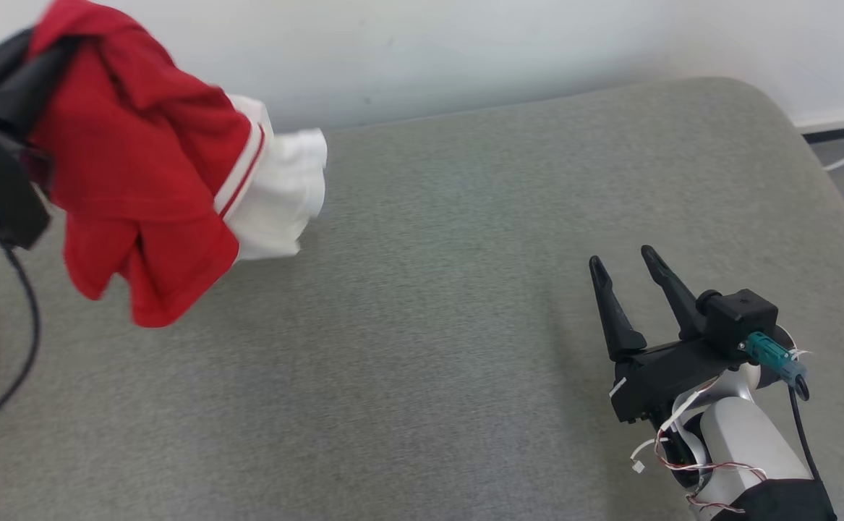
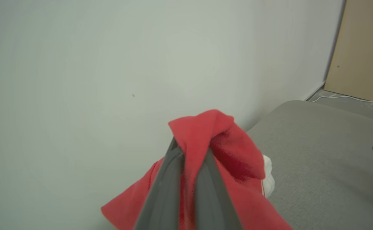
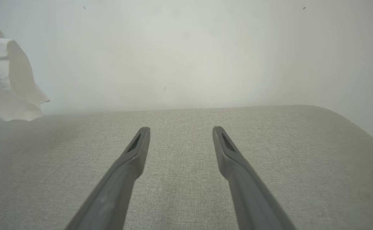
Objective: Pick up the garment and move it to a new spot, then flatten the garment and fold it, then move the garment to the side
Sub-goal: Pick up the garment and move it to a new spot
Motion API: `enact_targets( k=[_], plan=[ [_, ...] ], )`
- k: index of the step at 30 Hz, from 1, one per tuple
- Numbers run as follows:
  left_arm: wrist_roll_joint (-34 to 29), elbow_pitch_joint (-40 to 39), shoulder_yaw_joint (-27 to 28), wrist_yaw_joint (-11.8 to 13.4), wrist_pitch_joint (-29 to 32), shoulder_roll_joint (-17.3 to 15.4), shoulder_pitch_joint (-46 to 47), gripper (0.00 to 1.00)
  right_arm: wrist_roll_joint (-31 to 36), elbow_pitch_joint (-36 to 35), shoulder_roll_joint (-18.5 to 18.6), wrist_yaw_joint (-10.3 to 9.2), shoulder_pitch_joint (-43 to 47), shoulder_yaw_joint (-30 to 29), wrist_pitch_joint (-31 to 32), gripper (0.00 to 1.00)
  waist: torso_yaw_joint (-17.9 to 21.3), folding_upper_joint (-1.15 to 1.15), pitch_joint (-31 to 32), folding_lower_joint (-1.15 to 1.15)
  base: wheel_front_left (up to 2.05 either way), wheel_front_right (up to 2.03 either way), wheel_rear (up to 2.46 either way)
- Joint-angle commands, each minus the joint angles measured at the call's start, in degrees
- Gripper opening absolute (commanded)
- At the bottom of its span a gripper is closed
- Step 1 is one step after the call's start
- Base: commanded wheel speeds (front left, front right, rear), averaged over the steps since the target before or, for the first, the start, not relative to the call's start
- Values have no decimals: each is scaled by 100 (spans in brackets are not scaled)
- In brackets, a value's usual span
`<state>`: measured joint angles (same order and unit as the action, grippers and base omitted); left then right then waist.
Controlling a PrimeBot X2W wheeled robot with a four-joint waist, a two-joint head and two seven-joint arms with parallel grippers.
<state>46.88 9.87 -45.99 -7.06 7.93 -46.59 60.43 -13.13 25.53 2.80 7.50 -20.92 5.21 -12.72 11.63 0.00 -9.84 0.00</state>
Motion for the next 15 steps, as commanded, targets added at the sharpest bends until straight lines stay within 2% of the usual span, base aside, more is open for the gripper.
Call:
enact_targets(
  k=[1, 7, 15],
  plan=[
    [-86, -177, -46, 17, 32, 57, 41, 0, -52, 18, 17, -2, -63, -35, -47, 100, 296, 0, -61, 0, 0, 0, 0],
    [-171, -805, -211, 175, 91, 303, -21, 0, -122, 70, 15, -2, -93, -111, -140, 100, 560, 0, -175, 0, 0, 0, 0],
    [-264, -1334, -639, 396, -131, 850, -557, 0, -173, 109, 16, -2, -125, -224, -210, 100, 587, 0, -309, 0, 0, 0, 0]
  ],
)
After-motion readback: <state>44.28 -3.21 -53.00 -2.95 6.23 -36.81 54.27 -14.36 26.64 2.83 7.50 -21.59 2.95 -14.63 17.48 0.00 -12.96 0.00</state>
